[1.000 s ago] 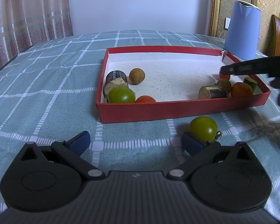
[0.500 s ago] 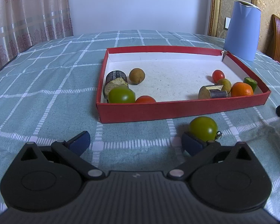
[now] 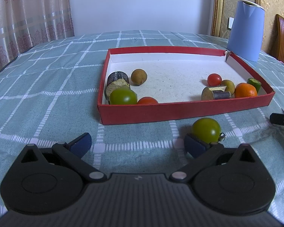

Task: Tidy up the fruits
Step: 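Move the left gripper to the green tomato and grasp it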

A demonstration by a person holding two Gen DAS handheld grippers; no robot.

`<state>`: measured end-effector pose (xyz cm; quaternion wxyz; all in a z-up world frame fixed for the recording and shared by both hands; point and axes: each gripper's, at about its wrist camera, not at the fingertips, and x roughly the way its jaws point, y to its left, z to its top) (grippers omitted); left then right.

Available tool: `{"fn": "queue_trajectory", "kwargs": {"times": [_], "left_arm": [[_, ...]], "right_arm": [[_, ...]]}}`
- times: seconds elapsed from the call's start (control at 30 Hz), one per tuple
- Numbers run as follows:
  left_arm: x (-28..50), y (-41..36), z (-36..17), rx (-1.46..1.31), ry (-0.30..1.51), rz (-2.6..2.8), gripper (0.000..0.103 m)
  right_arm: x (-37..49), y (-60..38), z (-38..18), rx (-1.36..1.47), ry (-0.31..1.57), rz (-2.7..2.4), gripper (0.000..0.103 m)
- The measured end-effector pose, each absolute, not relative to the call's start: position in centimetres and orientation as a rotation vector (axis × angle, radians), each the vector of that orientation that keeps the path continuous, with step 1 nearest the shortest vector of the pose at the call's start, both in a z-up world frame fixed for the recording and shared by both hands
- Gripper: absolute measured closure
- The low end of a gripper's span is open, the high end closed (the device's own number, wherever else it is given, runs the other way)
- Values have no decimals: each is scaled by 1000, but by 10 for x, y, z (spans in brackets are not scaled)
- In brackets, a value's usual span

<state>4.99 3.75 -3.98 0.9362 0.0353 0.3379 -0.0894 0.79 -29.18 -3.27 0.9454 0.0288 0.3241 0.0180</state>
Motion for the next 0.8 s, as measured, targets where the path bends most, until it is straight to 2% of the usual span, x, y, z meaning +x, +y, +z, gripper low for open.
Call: {"fn": "queue_trajectory", "kwargs": {"times": [0.13, 0.6, 0.73, 0.8], "left_arm": [[50, 37, -40, 74, 690, -182, 0], [43, 35, -38, 80, 687, -165, 0], [27, 33, -35, 41, 679, -213, 0], [23, 29, -33, 23, 683, -231, 0]], "right_arm": [[10, -286, -33, 24, 673, 20, 14], [18, -272, -29, 49, 664, 54, 13], [28, -265, -33, 25, 685, 50, 5], [29, -265, -33, 25, 686, 53, 5]]}}
